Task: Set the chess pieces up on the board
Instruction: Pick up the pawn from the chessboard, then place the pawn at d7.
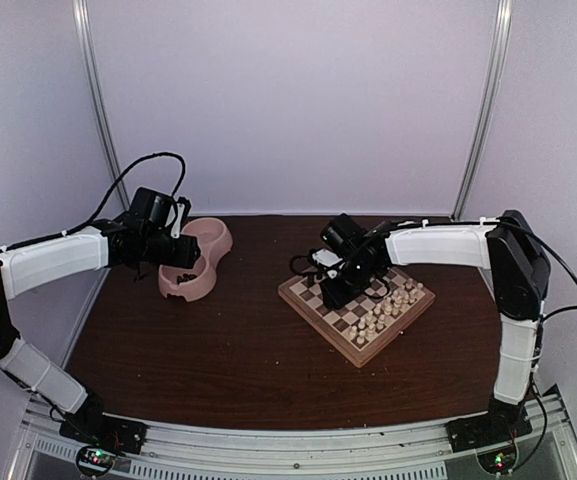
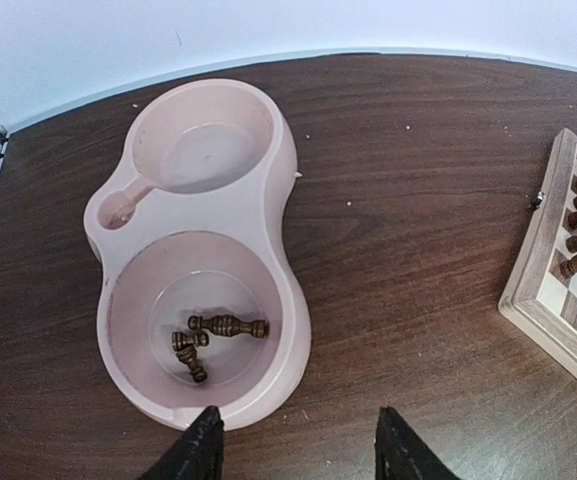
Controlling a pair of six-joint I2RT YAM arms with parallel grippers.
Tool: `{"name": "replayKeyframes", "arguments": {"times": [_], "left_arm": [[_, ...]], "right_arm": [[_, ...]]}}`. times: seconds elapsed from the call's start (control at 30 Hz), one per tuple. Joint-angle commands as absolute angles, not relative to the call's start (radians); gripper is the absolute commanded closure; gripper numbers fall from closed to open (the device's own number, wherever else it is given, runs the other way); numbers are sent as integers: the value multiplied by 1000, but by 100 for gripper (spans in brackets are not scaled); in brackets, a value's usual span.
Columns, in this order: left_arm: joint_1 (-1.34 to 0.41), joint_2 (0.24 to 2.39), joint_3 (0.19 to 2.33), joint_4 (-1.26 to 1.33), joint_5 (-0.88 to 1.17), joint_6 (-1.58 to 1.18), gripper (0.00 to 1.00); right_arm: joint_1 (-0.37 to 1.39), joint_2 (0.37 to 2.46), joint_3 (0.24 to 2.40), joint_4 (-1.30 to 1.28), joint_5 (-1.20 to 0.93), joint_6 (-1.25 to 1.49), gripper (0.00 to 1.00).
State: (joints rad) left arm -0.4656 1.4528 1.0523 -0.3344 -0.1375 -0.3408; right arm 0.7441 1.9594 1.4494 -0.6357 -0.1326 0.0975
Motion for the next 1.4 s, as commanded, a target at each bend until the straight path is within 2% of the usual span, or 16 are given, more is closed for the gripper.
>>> {"name": "replayKeyframes", "arguments": {"times": [0.0, 0.2, 0.4, 1.37], "left_arm": [[-457, 1430, 1041, -332, -146, -349, 48], [-457, 1433, 1038, -325, -138, -349, 48], [-457, 1435, 1045, -330, -143, -346, 48], [-457, 1423, 1034, -339, -162, -345, 48]], "right_arm": [[752, 1980, 1485, -638, -115, 87, 72], [752, 1978, 1494, -641, -105, 87, 84], [750, 1951, 1502, -640, -59, 80, 88], [636, 2107, 1722, -665, -34, 13, 88]]}}
